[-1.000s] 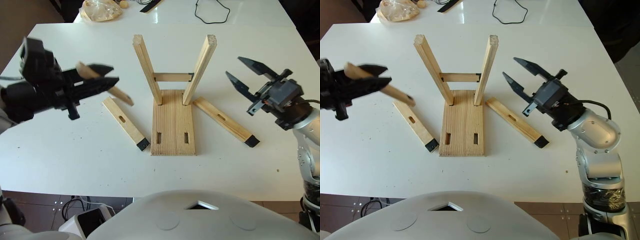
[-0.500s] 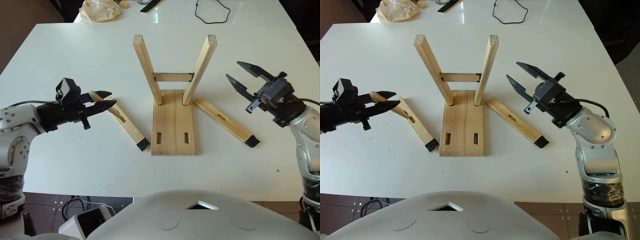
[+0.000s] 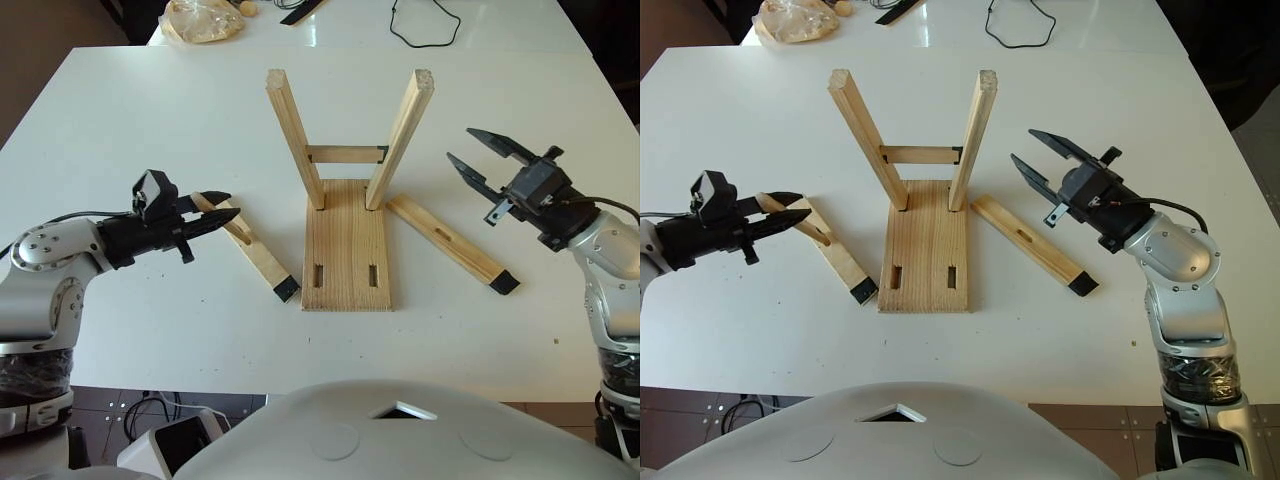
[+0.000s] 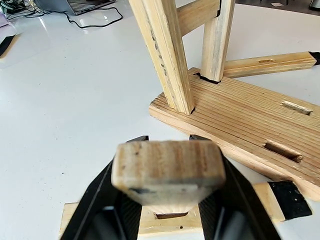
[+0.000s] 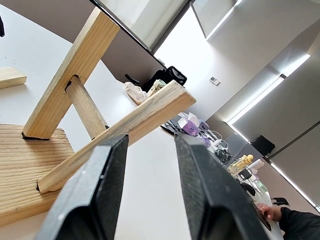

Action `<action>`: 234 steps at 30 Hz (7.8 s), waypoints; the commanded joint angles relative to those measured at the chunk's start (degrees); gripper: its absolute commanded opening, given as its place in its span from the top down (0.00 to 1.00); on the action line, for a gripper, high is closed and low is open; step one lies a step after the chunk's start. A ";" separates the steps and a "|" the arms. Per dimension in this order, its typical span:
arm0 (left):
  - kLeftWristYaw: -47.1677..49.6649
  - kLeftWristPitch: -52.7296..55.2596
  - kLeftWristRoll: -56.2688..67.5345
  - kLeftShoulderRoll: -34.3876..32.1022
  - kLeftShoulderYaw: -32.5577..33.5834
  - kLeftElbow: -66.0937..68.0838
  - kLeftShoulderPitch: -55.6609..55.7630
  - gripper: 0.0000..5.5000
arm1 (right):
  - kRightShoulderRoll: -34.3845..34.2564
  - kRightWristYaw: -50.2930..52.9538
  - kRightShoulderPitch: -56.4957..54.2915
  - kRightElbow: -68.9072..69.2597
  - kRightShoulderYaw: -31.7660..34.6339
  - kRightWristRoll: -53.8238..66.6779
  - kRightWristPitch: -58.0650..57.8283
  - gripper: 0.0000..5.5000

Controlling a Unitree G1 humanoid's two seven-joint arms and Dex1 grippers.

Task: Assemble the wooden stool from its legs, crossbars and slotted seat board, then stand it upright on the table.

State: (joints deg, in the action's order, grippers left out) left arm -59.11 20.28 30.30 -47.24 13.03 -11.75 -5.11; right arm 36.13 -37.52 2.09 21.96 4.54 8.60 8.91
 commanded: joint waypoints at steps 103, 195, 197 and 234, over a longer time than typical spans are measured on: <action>13.24 14.58 22.40 6.06 8.14 -11.86 5.45 0.39 | 0.48 -4.39 -8.45 -10.47 -4.81 -2.57 3.25 0.69; 10.83 22.85 6.41 -4.06 6.93 -25.10 -23.00 0.39 | -0.57 1.52 0.92 -4.49 -3.45 -4.92 1.57 0.69; 13.81 26.30 8.09 -2.31 7.36 -27.74 -24.26 0.39 | -0.69 1.81 1.54 -4.01 -3.33 -5.10 1.42 0.69; 46.44 57.00 13.64 12.83 10.86 -36.07 -12.77 0.39 | -2.93 5.84 6.05 -0.47 -3.04 -8.07 0.14 0.69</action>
State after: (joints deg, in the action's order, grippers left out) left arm -13.53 76.49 44.56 -34.78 24.30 -47.23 -18.63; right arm 33.30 -31.81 8.19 21.20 1.70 1.13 9.60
